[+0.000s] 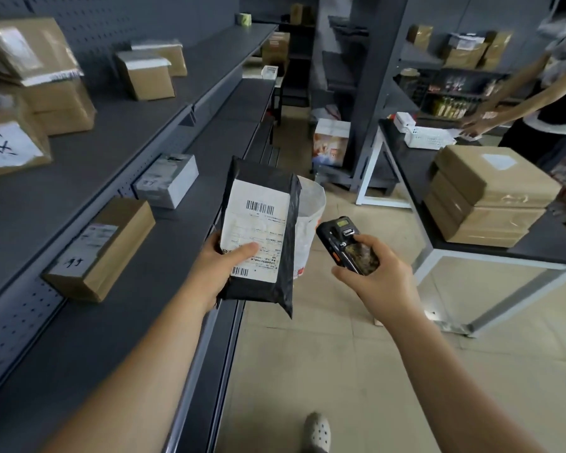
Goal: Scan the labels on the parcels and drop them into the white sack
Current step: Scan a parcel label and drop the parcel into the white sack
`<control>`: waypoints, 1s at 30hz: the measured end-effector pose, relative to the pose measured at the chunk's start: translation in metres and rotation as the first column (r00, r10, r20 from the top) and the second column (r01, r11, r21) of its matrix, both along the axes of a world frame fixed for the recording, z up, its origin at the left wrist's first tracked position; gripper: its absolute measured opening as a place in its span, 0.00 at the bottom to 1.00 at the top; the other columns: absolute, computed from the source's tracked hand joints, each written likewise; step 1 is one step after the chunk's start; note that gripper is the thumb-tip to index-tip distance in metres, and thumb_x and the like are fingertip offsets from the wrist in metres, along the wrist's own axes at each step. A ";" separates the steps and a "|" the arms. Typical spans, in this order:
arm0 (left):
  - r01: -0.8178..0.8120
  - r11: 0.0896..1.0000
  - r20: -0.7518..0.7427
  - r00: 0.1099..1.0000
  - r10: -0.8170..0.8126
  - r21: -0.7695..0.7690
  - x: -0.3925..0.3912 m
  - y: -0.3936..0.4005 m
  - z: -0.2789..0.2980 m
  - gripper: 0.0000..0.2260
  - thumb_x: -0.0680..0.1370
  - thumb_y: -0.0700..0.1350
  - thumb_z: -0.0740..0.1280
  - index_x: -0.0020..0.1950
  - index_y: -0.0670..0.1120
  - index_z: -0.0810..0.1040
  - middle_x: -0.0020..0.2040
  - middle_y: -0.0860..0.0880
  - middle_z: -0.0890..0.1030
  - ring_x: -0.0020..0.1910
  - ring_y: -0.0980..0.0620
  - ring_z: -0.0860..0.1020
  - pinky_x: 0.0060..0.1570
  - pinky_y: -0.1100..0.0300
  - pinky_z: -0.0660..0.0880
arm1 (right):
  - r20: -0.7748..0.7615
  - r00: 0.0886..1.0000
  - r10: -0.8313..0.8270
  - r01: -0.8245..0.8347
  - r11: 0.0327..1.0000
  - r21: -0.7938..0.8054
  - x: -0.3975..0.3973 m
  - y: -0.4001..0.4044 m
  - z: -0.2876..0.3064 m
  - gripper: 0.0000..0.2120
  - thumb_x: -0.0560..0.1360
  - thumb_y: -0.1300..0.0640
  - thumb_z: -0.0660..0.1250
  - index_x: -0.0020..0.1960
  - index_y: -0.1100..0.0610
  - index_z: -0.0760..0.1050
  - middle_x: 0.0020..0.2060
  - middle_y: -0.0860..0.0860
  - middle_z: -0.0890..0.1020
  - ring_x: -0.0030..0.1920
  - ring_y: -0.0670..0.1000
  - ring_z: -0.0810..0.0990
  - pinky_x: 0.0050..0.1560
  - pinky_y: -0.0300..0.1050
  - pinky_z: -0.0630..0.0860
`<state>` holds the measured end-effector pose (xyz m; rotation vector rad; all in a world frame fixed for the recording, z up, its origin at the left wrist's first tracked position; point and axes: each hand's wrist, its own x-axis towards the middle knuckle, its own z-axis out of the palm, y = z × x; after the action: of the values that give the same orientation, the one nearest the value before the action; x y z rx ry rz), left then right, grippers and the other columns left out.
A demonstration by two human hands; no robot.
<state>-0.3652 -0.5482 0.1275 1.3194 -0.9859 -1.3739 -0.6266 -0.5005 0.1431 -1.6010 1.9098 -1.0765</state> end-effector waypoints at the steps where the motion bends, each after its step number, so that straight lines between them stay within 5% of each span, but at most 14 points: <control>1: -0.006 1.000 0.004 1.000 0.006 -0.003 -0.001 -0.013 -0.002 0.19 0.72 0.45 0.76 0.61 0.50 0.77 0.49 0.52 0.86 0.46 0.53 0.85 0.41 0.58 0.80 | -0.001 1.000 0.008 -0.008 1.000 0.004 -0.002 -0.015 -0.004 0.29 0.66 0.48 0.79 0.65 0.43 0.75 0.48 0.37 0.74 0.51 0.45 0.75 0.50 0.38 0.68; 11: -0.053 0.998 0.096 0.994 0.054 -0.016 -0.049 -0.180 -0.014 0.16 0.73 0.41 0.74 0.59 0.49 0.78 0.48 0.52 0.86 0.43 0.55 0.85 0.36 0.64 0.79 | 0.031 0.997 0.066 -0.066 0.998 -0.002 -0.056 -0.202 -0.037 0.29 0.65 0.50 0.79 0.64 0.43 0.76 0.53 0.42 0.79 0.53 0.46 0.77 0.50 0.43 0.74; 16: -0.029 0.999 0.165 0.986 0.032 -0.017 -0.091 -0.271 -0.011 0.13 0.74 0.43 0.75 0.56 0.53 0.79 0.48 0.54 0.86 0.45 0.56 0.85 0.43 0.60 0.80 | -0.015 0.997 0.074 -0.074 0.997 0.015 -0.098 -0.293 -0.039 0.30 0.66 0.47 0.78 0.66 0.44 0.75 0.58 0.43 0.79 0.55 0.47 0.77 0.51 0.44 0.73; 30: -0.011 0.992 0.164 0.986 -0.009 0.124 -0.138 -0.463 -0.073 0.12 0.75 0.44 0.74 0.56 0.53 0.78 0.47 0.52 0.85 0.40 0.58 0.84 0.31 0.66 0.77 | 0.070 0.997 0.028 -0.040 0.984 0.175 -0.139 -0.474 -0.097 0.29 0.66 0.48 0.79 0.65 0.44 0.75 0.52 0.40 0.78 0.50 0.45 0.76 0.46 0.40 0.70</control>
<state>-0.5032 -1.0111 0.0545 1.5466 -1.0220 -1.3606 -0.7658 -0.9743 0.0458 -1.4764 1.8704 -0.9077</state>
